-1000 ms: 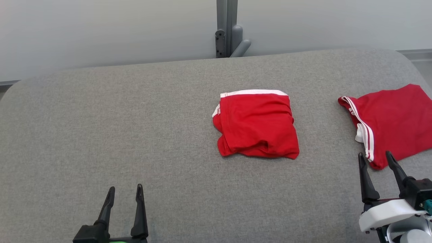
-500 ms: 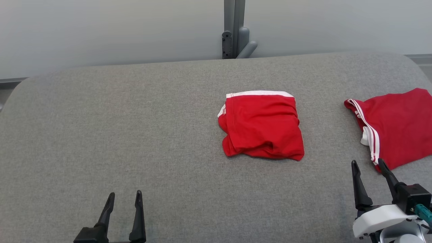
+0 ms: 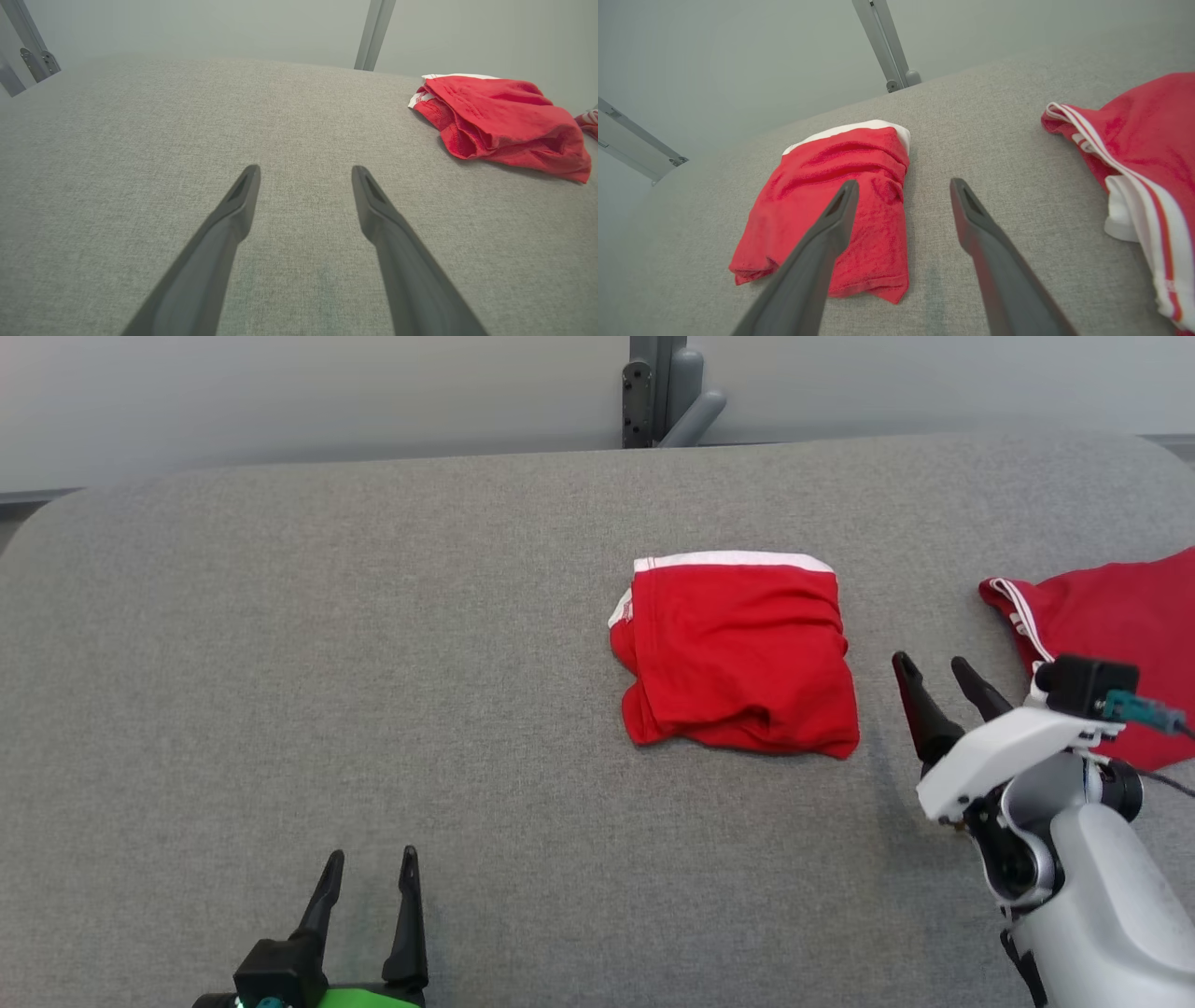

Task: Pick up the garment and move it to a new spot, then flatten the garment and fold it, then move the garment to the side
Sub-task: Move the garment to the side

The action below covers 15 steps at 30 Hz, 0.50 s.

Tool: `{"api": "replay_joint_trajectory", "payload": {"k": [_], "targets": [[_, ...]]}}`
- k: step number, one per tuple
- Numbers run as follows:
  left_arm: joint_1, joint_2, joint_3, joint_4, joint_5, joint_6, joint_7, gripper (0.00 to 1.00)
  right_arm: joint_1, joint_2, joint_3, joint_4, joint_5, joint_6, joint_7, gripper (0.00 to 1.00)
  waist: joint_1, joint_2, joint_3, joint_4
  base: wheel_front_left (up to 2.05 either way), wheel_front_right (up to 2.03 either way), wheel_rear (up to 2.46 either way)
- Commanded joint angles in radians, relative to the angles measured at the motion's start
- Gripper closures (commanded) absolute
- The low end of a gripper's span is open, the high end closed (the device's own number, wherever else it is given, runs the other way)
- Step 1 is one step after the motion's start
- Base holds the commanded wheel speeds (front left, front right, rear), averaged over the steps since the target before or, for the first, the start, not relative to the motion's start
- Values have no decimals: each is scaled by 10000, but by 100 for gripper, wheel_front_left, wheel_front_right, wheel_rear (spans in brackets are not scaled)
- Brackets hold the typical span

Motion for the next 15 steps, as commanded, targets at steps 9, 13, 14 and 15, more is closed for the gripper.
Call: {"api": "replay_joint_trajectory", "payload": {"k": [9,13,14,15], "targets": [[-975,5,-522,199,-69,168,-26,0,-2333,128,-232,1490,492,-5,2595,0,0,5,1366,732,0,0,0],[-1218,4,-775,227,-202,264,-26,0,-2894,138,-349,2271,221,-5,2882,0,0,5,1638,943,0,0,0],[-1252,4,-831,231,-214,291,-26,0,-2989,151,-383,2449,181,-5,2880,0,0,5,1662,966,0,0,0],[-1282,4,-872,237,-243,316,-26,0,-3077,217,-375,2623,208,-5,2921,0,0,5,1685,984,0,0,0]]}}
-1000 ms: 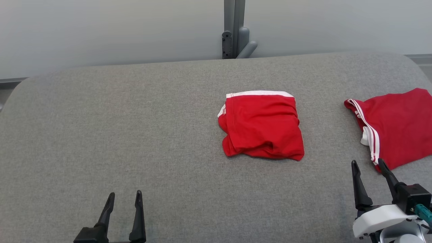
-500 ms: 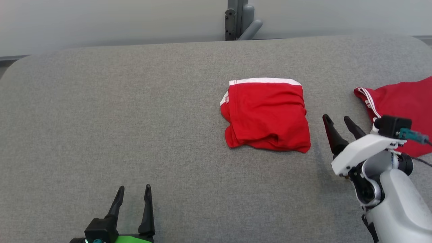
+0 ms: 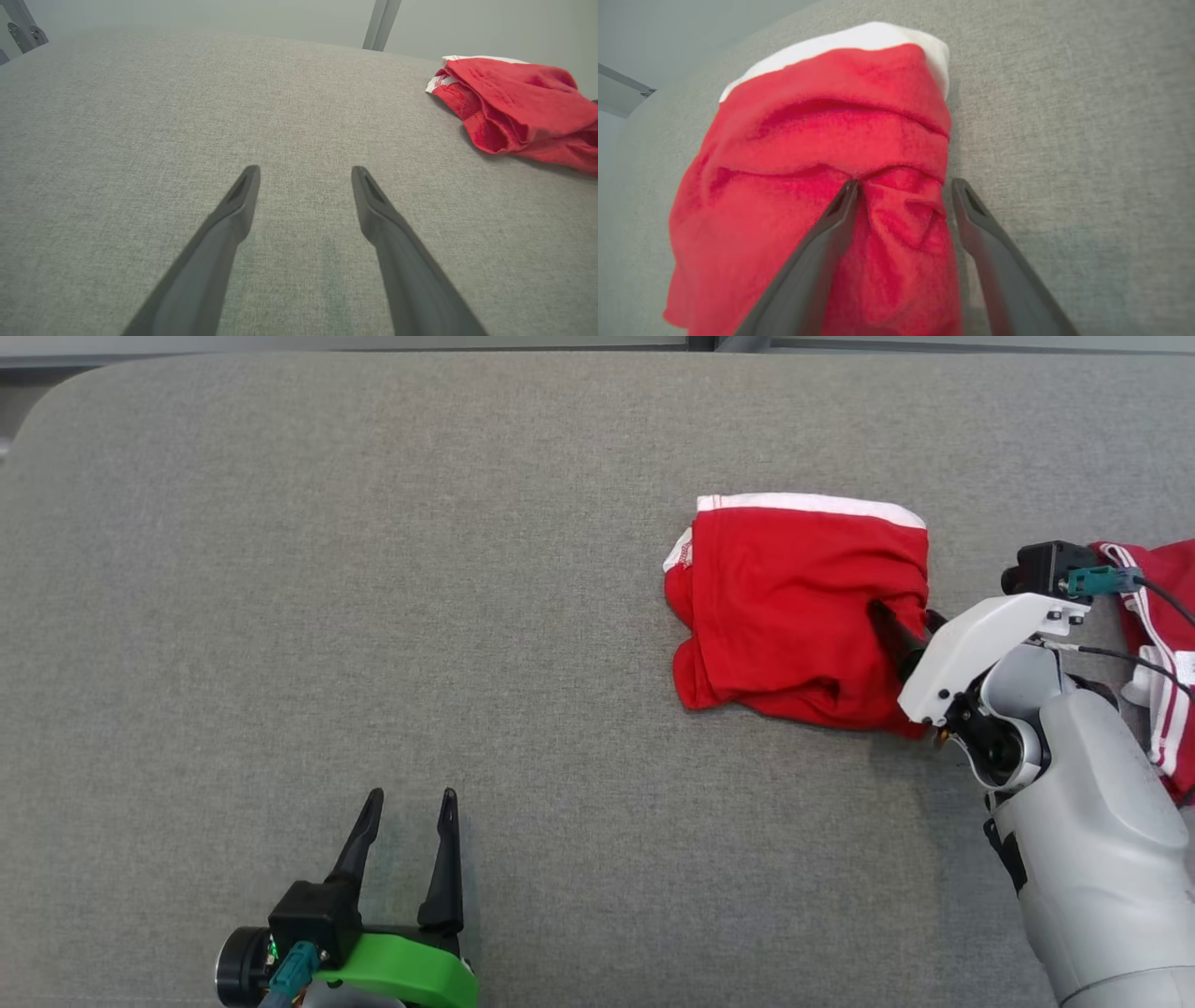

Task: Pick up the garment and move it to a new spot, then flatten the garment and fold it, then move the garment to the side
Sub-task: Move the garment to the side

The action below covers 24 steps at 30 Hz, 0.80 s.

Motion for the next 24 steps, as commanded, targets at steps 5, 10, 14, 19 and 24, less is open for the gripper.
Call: {"api": "replay_joint_trajectory", "payload": {"k": [5,10,14,19,24], "targets": [[-237,10,-72,1,-135,150,-26,0,-247,216,56,543,638,1,129,9,0,6,251,151,0,0,0],[-297,9,24,-89,-96,162,-26,0,-377,328,20,733,1551,1,-221,100,0,6,280,-261,0,0,0],[-225,11,191,-193,65,120,-26,0,-429,258,295,659,1976,-1,-448,100,0,6,295,-961,0,0,0],[-196,11,413,-198,422,-69,-26,0,-166,35,859,316,2366,-1,-716,100,0,6,305,-2166,0,0,0],[-533,14,400,-155,644,-281,-26,0,-122,-502,1456,-200,2509,1,-908,100,0,6,457,-3135,0,0,0]]}}
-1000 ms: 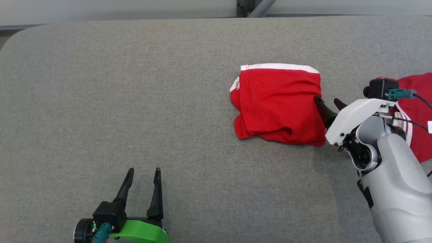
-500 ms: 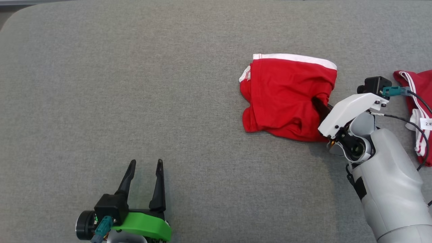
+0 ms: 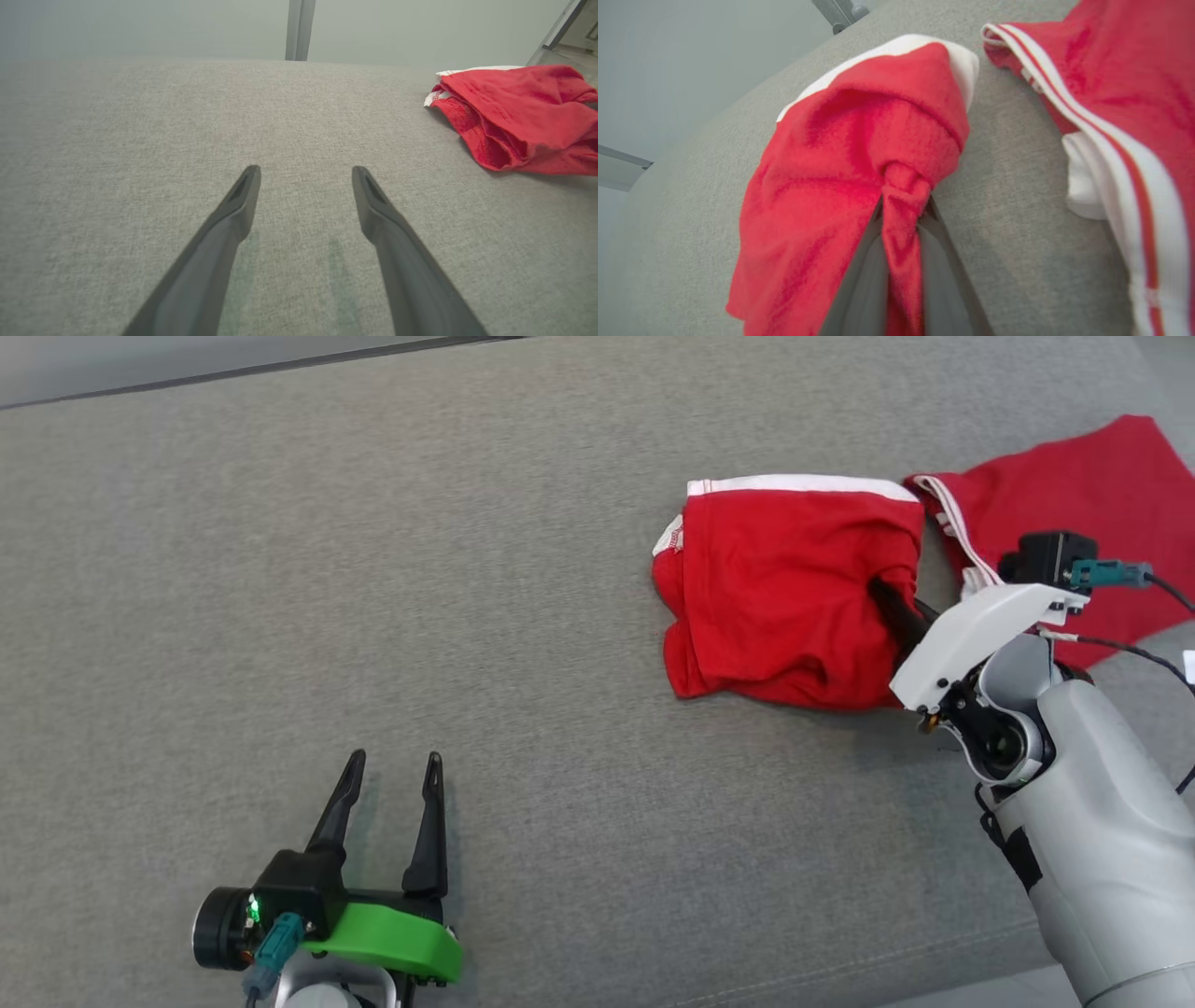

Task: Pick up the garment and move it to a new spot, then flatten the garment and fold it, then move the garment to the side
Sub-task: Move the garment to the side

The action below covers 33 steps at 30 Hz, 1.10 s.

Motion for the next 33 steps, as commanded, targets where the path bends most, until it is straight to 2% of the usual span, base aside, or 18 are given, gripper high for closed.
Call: {"api": "replay_joint_trajectory", "payload": {"k": [1,5,10,14,17,23,27,33], "targets": [[-259,22,37,38,97,-95,-26,0,-59,-269,284,-328,52,1,-78,100,0,5,179,-1293,0,0,0],[-442,27,-20,134,135,-143,-26,0,-419,-775,854,-1093,131,1,124,100,0,5,253,-1644,0,0,0],[-488,30,-132,26,-82,-46,-26,0,-615,-1668,1310,-2378,270,1,759,100,0,5,325,-1644,0,0,0],[-409,30,-123,-74,-105,20,-26,0,-535,-2469,1135,-3352,485,1,1655,100,0,5,498,-1493,0,0,0],[-441,30,-23,-98,39,-20,-26,0,-605,-3002,699,-3627,531,-1,2446,100,0,5,709,-1386,0,0,0],[-765,28,46,-16,262,-167,-26,0,-1125,-3849,-283,-2873,115,-1,3819,100,0,5,1196,-1091,0,0,0],[-1019,30,-128,105,378,-274,-26,0,-1742,-3946,-754,-1737,-925,1,3401,100,0,5,1502,-782,0,0,0],[-1349,30,-360,164,295,-172,-24,0,-2261,-4246,-483,-293,-2476,-1,2682,100,0,5,1871,-210,0,0,0]]}}
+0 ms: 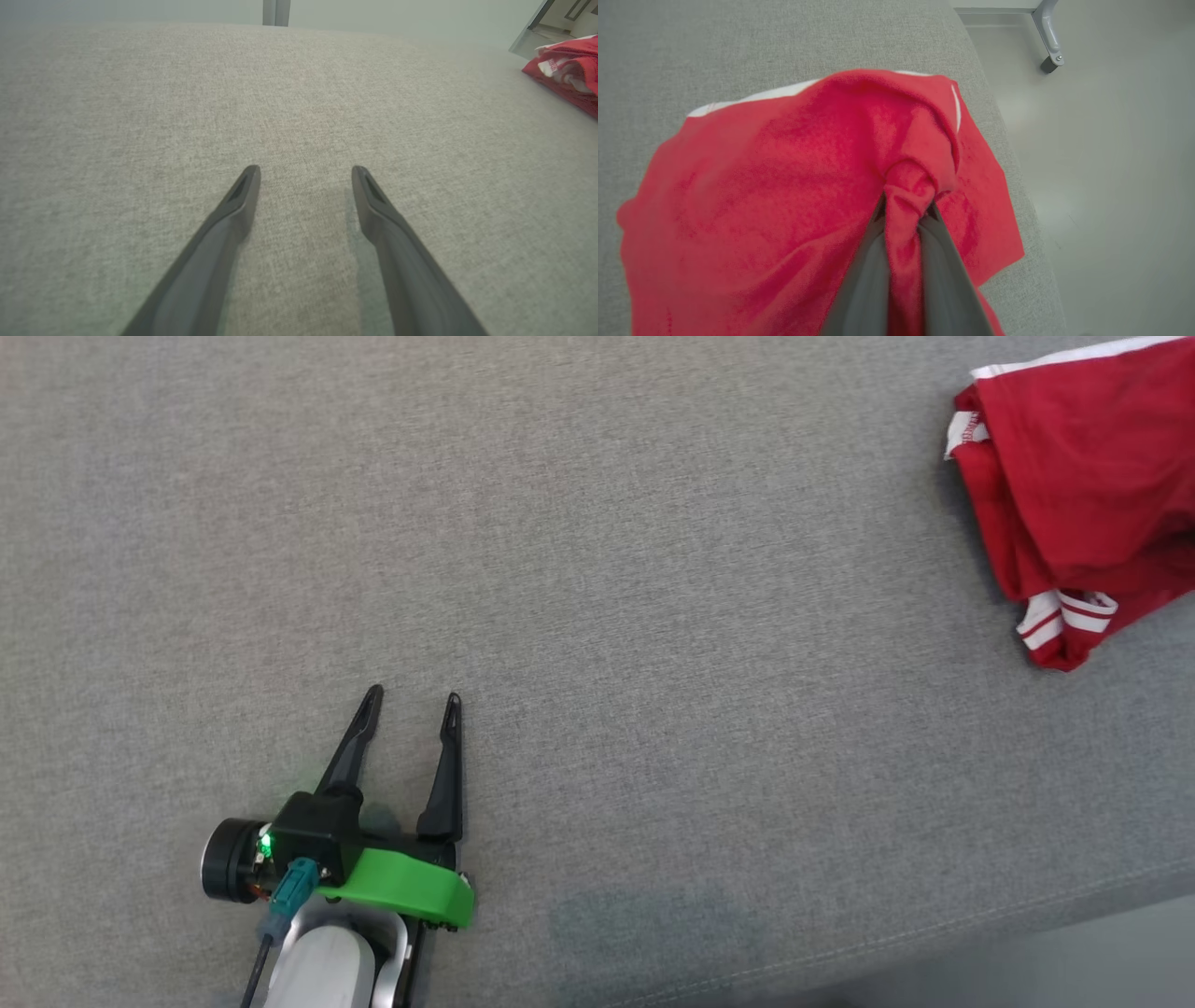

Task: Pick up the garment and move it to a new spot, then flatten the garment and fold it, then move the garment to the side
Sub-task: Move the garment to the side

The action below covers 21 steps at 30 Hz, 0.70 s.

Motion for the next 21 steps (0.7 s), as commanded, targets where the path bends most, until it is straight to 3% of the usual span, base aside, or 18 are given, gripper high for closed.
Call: {"api": "replay_joint_trajectory", "payload": {"k": [1,10,21], "targets": [[-174,43,-27,14,-36,77,-24,0,-120,-203,196,257,-383,-3,-209,100,0,5,330,440,0,0,0],[-117,43,-173,-21,-281,270,-3,0,-461,-743,1098,1423,-1409,-3,-1784,100,0,5,391,765,0,0,0],[49,43,-166,14,-442,381,-10,0,-526,-1017,2506,1681,-241,-3,-2129,100,0,5,-42,610,0,0,0]]}}
